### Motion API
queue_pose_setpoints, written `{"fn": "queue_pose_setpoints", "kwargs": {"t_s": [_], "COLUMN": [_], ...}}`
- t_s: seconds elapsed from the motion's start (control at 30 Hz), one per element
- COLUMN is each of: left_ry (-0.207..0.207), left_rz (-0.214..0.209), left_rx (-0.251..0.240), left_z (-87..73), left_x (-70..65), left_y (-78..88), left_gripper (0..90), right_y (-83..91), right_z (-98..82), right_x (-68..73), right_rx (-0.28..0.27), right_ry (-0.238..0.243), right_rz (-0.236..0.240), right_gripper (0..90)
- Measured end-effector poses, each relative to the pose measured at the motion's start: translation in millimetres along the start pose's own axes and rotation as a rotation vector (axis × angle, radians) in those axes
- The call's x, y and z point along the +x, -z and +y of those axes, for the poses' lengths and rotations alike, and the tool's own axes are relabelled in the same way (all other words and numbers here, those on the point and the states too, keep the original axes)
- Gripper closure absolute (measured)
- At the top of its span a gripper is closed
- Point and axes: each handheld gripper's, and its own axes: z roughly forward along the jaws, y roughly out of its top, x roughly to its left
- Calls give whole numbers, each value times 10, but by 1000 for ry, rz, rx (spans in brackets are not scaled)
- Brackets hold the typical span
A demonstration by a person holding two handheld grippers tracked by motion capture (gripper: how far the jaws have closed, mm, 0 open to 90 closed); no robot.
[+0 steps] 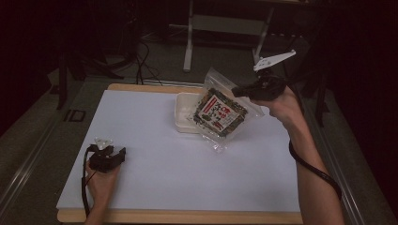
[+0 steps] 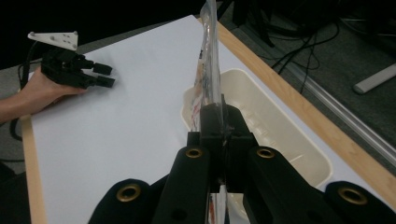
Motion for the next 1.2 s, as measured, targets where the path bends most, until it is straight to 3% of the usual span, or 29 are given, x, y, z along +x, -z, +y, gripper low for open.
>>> {"fn": "queue_pose_setpoints", "kwargs": {"t_s": [0.27,1.2], "left_ry": [3,5], "left_rz": [-2,-6], "left_rx": [-1,1], "left_z": [0,-1], "left_x": [2,4], "left_y": [0,0], "left_gripper": [497,496], "right_y": [13,-81], "right_z": [149,357], "right_x": [-43,-155], "right_rx": [2,-105], "right_ry": [16,-3], "right_rz": [-29,-39], "right_gripper": [896,897]}}
